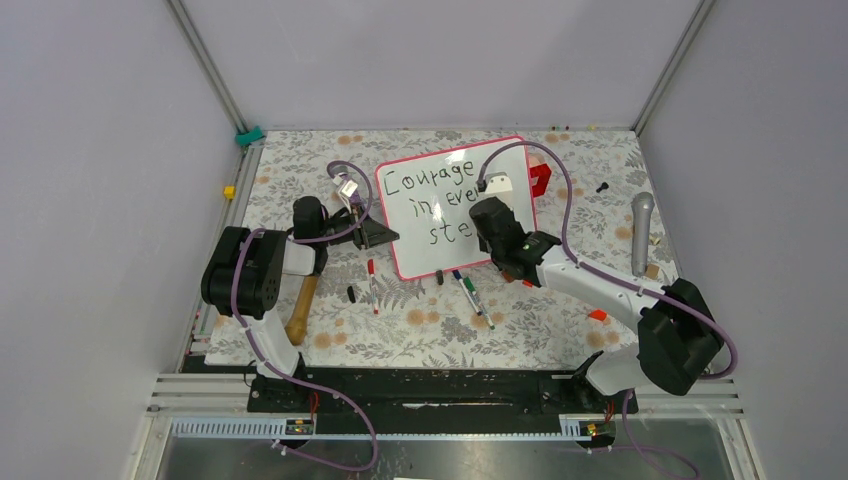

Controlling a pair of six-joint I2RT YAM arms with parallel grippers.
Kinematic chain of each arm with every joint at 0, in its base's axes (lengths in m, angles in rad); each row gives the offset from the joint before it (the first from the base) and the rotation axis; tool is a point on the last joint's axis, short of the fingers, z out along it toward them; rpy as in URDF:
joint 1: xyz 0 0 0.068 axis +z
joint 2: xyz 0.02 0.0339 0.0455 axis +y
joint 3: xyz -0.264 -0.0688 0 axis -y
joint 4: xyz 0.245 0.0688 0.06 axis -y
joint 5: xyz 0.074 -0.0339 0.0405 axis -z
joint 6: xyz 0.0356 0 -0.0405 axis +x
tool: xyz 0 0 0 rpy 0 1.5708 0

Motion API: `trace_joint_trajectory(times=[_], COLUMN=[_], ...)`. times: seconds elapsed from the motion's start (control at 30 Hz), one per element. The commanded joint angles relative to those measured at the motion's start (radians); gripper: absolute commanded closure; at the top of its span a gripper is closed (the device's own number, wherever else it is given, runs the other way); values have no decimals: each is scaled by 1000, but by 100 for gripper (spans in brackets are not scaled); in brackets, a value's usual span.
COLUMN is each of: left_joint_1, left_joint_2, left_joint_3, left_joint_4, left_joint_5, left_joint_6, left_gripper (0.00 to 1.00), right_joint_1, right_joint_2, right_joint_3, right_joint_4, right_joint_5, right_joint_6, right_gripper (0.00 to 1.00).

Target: Write a sentence on the whiteboard

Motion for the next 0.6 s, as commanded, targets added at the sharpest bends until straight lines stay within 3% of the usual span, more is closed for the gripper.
trace_joint_trajectory(times=[0.0, 0.57], left_joint_1=[-10, -9], left_joint_2=[-13, -11], left_joint_3=[1, 2], left_joint_4=[-46, -47], left_joint_5=[-46, -43], left_joint_6=[33, 33], left_gripper=[100, 100], right_joint_1=[-9, -9], right_joint_2=[-32, -53], right_joint_3=[-15, -22], right_joint_4=[16, 66], right_joint_5=[-25, -125], right_joint_6=[19, 16], right_gripper=[100, 100])
